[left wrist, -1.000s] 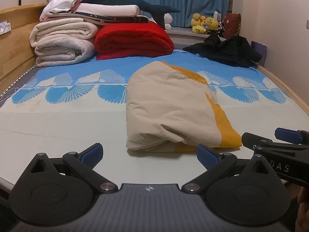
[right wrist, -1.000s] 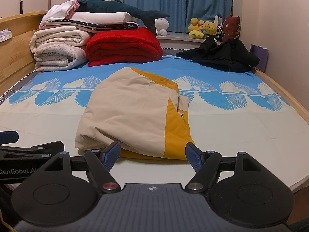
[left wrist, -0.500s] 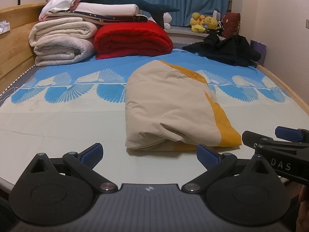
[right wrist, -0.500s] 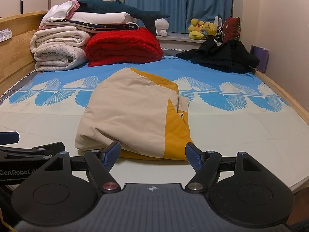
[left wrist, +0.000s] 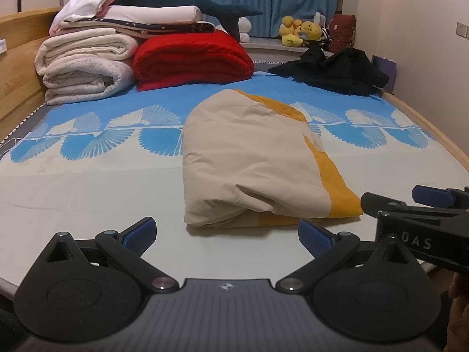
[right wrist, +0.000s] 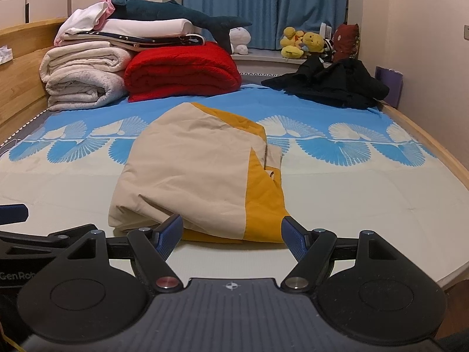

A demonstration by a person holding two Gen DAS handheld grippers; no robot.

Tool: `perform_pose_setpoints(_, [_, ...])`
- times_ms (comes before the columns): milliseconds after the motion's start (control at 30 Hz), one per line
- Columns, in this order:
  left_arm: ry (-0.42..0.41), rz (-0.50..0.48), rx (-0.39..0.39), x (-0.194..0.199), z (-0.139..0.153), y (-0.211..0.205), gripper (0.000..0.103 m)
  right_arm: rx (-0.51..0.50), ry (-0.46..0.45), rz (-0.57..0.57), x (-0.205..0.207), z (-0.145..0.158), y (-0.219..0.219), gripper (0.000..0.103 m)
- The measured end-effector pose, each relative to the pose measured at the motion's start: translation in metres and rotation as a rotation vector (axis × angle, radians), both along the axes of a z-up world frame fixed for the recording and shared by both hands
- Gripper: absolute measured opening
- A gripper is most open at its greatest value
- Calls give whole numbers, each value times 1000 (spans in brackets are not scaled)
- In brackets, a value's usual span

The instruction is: Fold large clothes

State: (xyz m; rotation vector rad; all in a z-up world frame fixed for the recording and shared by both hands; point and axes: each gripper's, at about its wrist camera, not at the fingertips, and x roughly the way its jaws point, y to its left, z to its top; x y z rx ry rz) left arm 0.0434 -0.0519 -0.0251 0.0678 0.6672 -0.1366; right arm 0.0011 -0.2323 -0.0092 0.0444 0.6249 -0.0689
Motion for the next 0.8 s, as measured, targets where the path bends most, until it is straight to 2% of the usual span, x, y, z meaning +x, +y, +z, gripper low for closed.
perform_pose_setpoints(600, [14, -1, -17, 3, 2, 6, 103, -14, -4, 15, 3, -4, 8, 75])
perform_pose_setpoints(800, [-13, -1, -7, 2, 3, 6, 103, -15, -4, 15, 4, -5, 9, 75])
